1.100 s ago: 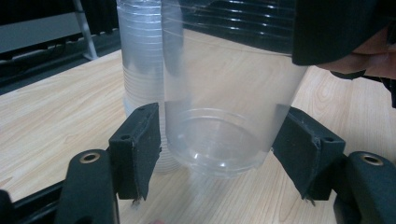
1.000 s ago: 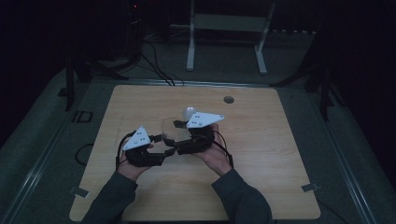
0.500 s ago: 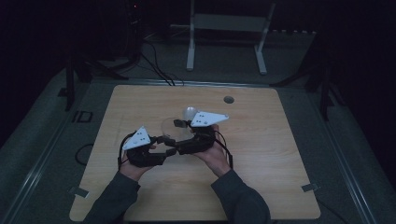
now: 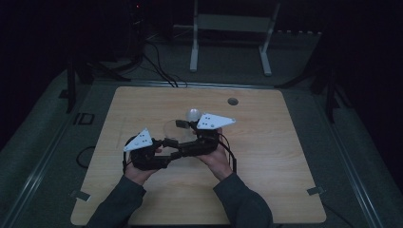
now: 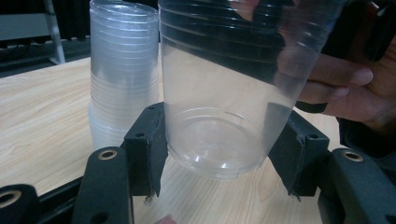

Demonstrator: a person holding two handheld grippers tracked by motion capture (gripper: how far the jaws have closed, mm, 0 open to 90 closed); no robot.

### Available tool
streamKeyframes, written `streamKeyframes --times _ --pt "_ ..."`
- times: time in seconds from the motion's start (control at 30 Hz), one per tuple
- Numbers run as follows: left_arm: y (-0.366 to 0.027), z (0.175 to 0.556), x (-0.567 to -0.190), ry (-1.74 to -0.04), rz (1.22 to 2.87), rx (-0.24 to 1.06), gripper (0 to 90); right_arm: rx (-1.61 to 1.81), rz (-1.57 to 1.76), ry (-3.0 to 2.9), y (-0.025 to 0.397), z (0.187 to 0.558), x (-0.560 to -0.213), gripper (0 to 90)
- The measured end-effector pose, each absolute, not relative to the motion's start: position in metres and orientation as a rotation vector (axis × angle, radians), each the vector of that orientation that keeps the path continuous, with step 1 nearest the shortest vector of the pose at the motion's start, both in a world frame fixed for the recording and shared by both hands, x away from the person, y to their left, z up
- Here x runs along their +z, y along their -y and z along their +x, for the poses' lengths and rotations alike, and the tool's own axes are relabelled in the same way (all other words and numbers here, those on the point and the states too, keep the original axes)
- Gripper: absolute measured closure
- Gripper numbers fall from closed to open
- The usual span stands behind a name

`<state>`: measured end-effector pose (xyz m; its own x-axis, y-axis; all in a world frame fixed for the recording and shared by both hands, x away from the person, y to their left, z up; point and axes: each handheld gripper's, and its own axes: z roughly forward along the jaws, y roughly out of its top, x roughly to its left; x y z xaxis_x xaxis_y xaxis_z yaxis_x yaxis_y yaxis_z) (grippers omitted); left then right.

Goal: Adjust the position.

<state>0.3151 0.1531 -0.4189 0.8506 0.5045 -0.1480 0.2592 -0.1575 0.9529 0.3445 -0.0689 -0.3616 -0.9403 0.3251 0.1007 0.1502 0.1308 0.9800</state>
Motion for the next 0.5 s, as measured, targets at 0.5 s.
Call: streamKeyframes --times 0.5 --pt "-0.1521 0.3151 -0.4186 -0.593 1.768 0.259 29.8 1.907 0.470 -2.234 0.0706 0.3433 -0.3616 27.5"
